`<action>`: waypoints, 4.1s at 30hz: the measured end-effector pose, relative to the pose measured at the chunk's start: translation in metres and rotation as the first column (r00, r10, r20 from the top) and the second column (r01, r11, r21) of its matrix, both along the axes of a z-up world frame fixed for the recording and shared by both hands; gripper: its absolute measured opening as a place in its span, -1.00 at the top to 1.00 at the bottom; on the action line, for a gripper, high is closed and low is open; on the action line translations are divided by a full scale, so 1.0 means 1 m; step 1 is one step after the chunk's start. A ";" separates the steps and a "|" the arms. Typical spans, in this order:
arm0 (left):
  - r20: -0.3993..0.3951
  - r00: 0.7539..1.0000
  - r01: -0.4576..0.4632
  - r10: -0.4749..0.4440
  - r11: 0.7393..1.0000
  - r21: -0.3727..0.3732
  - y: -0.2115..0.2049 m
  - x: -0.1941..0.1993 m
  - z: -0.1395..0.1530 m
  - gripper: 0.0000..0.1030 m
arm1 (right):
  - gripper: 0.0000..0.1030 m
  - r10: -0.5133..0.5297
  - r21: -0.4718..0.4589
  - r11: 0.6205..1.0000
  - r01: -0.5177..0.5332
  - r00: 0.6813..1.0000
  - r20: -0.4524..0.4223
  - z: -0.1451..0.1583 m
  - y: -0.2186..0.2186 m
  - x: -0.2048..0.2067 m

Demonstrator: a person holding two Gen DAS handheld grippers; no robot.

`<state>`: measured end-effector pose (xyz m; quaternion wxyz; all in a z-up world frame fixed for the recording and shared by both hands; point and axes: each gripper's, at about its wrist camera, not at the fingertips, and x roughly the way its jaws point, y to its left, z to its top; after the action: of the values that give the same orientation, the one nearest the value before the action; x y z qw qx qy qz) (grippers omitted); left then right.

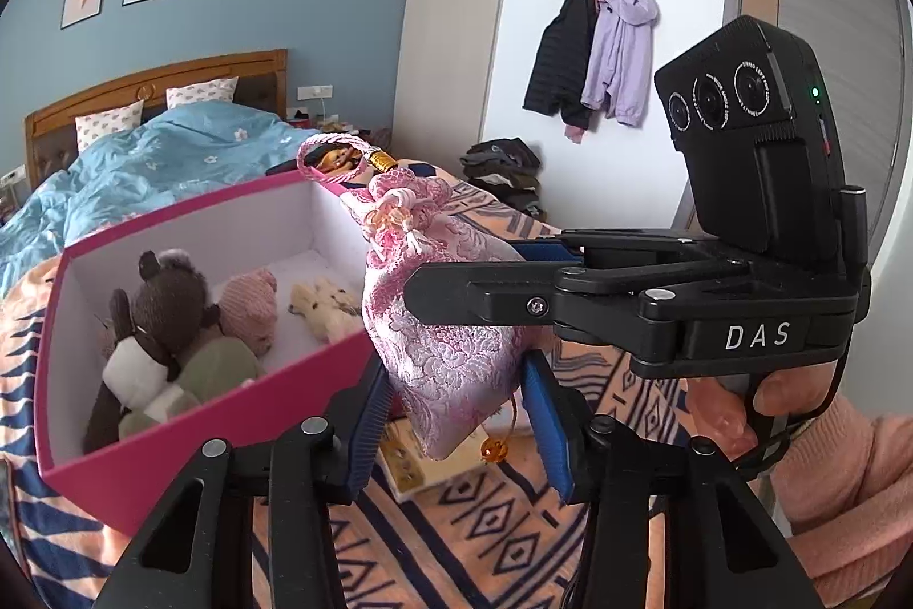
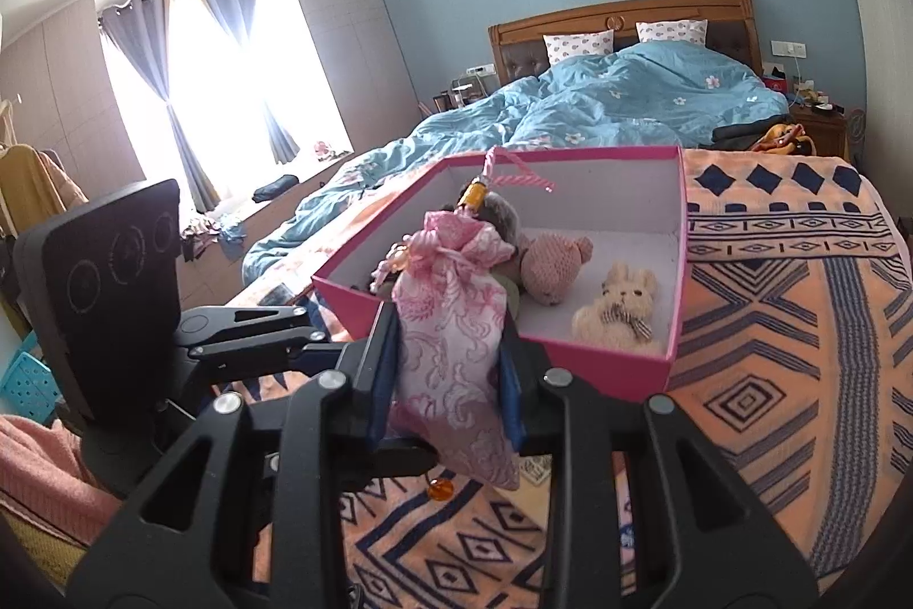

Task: Organize objects
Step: 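Carry the held pouch over the pink box with both grippers, then lower the pouch into the pink box and open both grippers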

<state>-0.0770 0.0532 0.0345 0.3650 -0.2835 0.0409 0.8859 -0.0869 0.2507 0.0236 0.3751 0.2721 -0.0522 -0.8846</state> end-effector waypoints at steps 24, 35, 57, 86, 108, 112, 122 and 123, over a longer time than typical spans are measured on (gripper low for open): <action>0.026 0.999 -0.034 0.034 0.999 0.021 -0.005 -0.057 0.014 0.12 | 0.35 -0.012 -0.011 1.000 0.012 1.000 -0.003 0.014 -0.005 -0.053; 0.054 0.998 -0.046 0.044 0.998 0.031 -0.006 -0.074 0.013 0.12 | 0.34 -0.019 0.002 1.000 0.019 1.000 0.009 0.013 -0.008 -0.067; 0.080 0.993 -0.084 0.082 0.996 0.027 -0.004 -0.103 0.017 0.12 | 0.33 -0.041 0.012 0.999 0.040 0.999 0.027 0.015 -0.013 -0.106; 0.114 0.986 -0.119 0.122 0.992 -0.032 0.004 -0.136 0.005 0.12 | 0.29 -0.076 0.032 0.997 0.074 0.993 0.087 -0.001 -0.012 -0.138; 0.167 0.971 -0.155 0.171 0.982 -0.105 0.016 -0.160 -0.014 0.22 | 0.27 -0.136 0.089 0.989 0.121 0.972 0.190 -0.026 -0.014 -0.168; 0.186 0.964 -0.175 0.192 0.979 -0.106 0.014 -0.168 -0.018 0.23 | 0.27 -0.155 0.103 0.985 0.137 0.969 0.195 -0.026 -0.015 -0.171; 0.087 0.976 -0.191 0.201 0.975 -0.115 0.013 -0.152 -0.011 -0.28 | 0.27 -0.179 0.088 0.982 0.165 0.964 0.198 -0.029 -0.004 -0.164; 0.073 0.976 -0.195 0.204 0.974 -0.114 0.013 -0.149 -0.009 -0.33 | 0.26 -0.179 0.084 0.983 0.165 0.964 0.195 -0.028 -0.003 -0.162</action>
<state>-0.2259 0.0659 0.0251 0.2600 -0.3422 0.0439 0.9019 -0.2492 0.2473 -0.0042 0.2802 0.3674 -0.0838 -0.8829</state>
